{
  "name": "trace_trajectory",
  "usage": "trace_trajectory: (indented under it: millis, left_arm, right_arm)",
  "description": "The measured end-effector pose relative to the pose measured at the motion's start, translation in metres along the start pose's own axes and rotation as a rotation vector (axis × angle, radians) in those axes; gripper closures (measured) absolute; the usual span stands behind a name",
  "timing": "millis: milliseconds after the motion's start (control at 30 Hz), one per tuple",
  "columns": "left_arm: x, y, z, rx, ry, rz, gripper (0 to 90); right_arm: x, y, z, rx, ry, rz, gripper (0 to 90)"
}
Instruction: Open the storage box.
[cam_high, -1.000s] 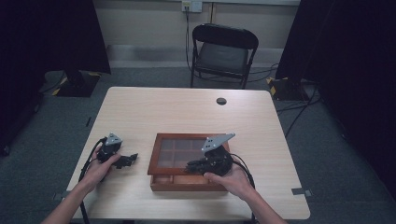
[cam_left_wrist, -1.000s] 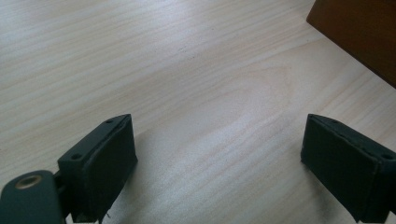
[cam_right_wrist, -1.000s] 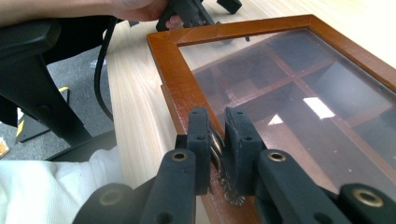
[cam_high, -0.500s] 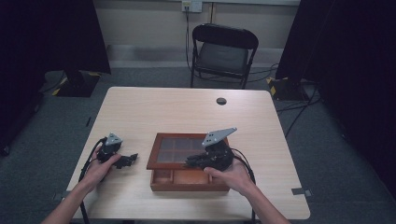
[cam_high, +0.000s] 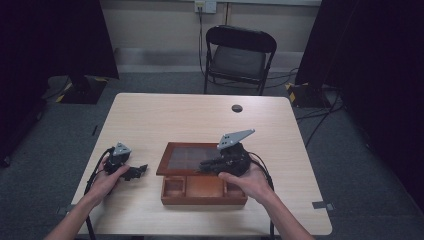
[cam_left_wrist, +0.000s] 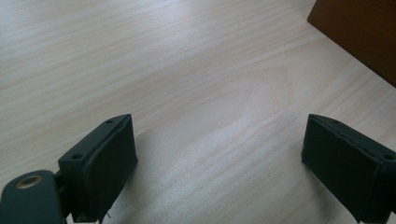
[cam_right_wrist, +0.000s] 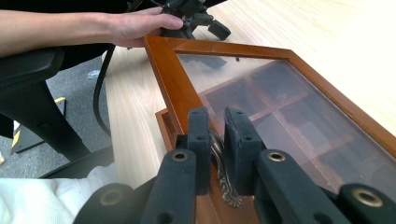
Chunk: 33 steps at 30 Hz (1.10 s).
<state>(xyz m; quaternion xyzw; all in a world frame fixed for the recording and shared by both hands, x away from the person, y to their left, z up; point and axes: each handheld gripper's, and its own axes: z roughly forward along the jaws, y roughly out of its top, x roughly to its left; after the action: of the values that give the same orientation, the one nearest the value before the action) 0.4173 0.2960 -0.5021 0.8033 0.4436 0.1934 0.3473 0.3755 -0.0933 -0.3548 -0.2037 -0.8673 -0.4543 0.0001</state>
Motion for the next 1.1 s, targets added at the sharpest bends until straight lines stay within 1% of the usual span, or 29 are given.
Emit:
trace_trajectory:
  millis: [167,400,533,800,900,967,1100]
  left_arm:
    - [0.0,0.0,0.0,-0.001,0.0,0.0,8.9]
    - [0.0,0.0,0.001,-0.002,-0.001,-0.001,8.9]
    - [0.0,0.0,0.001,-0.005,-0.002,-0.006,8.9]
    - [-0.001,0.0,0.001,-0.006,-0.004,-0.01,8.9]
    - [0.0,0.0,0.001,-0.005,-0.002,-0.006,8.9]
    - [0.0,0.0,0.001,-0.005,-0.001,-0.005,8.9]
    - [0.0,0.0,0.001,-0.002,-0.002,-0.002,8.9]
  right_arm:
    - [-0.001,0.004,-0.002,-0.01,-0.011,0.003,81.7]
    - [-0.002,0.008,-0.004,-0.017,-0.015,0.0,81.7]
    - [-0.003,0.014,-0.007,-0.018,-0.032,-0.003,81.8]
    - [-0.004,0.018,-0.008,-0.02,-0.037,-0.006,81.9]
    - [-0.006,0.02,-0.009,-0.026,-0.039,-0.004,81.9]
    - [-0.006,0.02,-0.009,-0.021,-0.031,-0.005,81.9]
    - [-0.007,0.021,-0.009,-0.023,-0.035,-0.003,81.9]
